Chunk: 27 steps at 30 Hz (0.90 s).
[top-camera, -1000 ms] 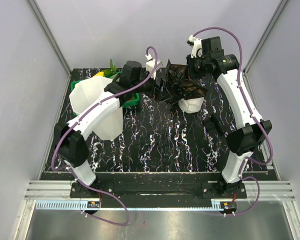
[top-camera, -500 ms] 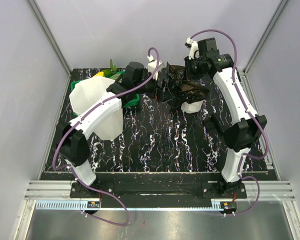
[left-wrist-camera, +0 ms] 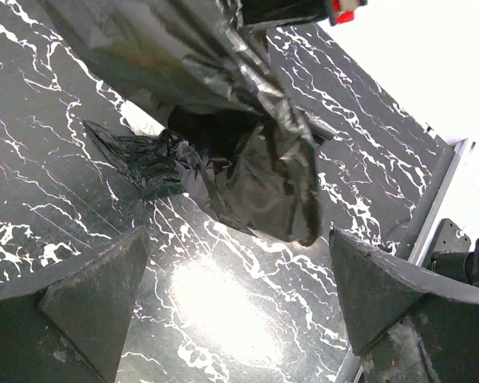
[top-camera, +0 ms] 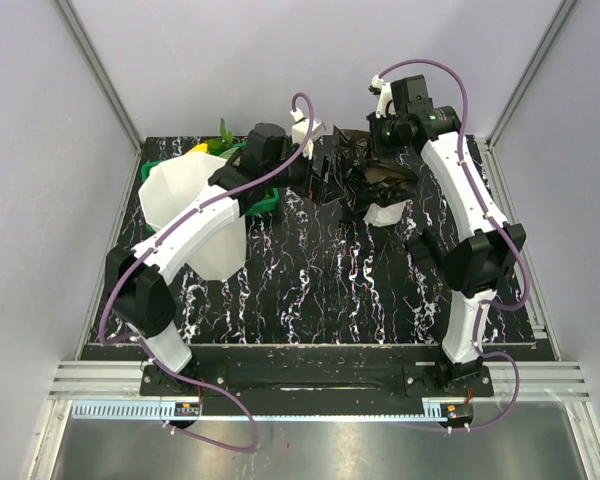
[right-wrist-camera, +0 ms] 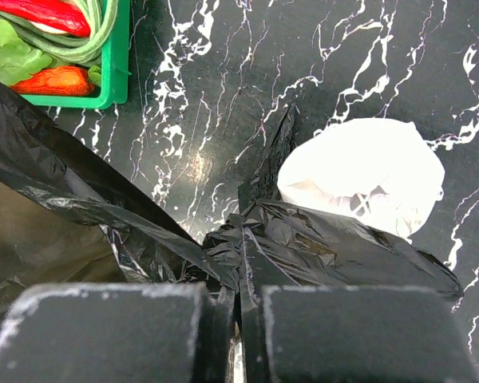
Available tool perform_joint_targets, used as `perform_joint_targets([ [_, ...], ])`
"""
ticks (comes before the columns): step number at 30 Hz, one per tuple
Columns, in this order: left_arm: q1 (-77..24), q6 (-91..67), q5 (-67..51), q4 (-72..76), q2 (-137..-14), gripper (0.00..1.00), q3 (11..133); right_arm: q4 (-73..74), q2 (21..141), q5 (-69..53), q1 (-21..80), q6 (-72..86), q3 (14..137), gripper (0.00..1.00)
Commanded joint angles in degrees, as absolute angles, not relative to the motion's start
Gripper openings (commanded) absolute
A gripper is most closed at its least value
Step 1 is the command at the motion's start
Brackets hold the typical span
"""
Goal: Put the trash bags into the trash bin
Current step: Unfold the trash bag at the center of the board.
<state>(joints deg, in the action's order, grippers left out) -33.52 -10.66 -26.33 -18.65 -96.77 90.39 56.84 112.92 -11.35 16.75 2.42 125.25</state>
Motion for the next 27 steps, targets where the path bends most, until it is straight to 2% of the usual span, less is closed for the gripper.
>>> perform_joint_targets([
  [1, -33.66, -11.95, -24.79, -17.84, -93.43, 0.99, 91.58, 54.93, 113.46, -9.93, 16.44, 2.55, 127.79, 0.0],
  [7, -34.36, -14.94, -24.97, -17.84, -94.66, 0.99, 91.93, 54.67, 114.78, -8.88, 16.44, 3.43, 129.55, 0.0],
  [20, -40.69, -14.15, -11.0, -19.69, -97.9, 0.99, 93.95, 51.94, 117.16, -9.14, 16.44, 7.29, 130.17, 0.0],
  [27, -41.04, -14.24, -10.37, -19.95, -101.16, 0.99, 96.77, 52.12, 116.98, -9.14, 16.44, 7.12, 129.64, 0.0],
])
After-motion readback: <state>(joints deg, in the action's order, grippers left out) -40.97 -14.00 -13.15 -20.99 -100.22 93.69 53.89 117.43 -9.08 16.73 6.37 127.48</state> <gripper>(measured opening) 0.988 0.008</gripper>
